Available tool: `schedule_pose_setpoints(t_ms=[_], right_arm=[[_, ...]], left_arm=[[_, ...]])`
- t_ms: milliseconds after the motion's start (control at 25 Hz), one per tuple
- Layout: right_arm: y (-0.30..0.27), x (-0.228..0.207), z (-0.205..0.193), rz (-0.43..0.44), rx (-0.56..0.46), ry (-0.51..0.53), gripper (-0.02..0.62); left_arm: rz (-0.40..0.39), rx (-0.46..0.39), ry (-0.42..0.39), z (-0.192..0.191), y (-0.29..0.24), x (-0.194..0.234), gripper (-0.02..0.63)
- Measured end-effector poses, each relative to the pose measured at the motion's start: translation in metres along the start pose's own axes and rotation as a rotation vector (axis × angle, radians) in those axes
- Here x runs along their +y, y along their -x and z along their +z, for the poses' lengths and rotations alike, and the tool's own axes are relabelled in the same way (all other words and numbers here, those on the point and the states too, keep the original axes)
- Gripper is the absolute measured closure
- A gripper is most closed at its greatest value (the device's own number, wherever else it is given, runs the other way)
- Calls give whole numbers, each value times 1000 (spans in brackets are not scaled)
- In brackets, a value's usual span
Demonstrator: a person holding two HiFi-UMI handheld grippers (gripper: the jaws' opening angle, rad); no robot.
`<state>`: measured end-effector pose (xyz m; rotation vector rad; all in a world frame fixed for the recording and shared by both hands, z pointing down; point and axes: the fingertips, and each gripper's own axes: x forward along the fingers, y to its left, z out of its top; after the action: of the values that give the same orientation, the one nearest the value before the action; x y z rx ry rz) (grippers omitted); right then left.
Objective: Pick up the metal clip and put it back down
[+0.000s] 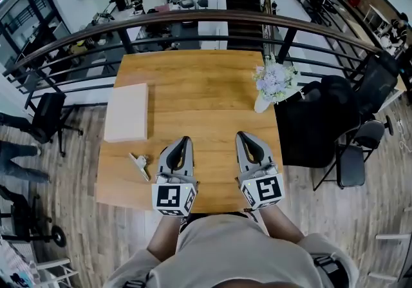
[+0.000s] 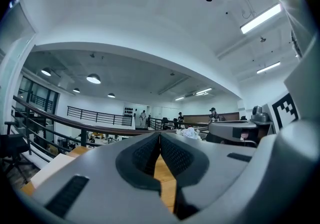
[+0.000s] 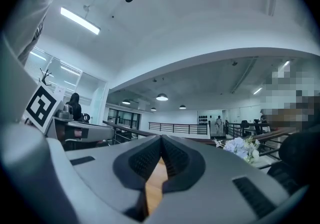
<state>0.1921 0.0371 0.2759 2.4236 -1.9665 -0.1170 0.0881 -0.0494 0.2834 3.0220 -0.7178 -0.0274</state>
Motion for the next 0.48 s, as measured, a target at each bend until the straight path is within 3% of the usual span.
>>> schedule_pose_setpoints(t_ms=[480], right_arm=[[-2, -6, 3, 16, 3, 11, 569]], left_arm=[[-15, 5, 13, -2, -12, -8, 581]])
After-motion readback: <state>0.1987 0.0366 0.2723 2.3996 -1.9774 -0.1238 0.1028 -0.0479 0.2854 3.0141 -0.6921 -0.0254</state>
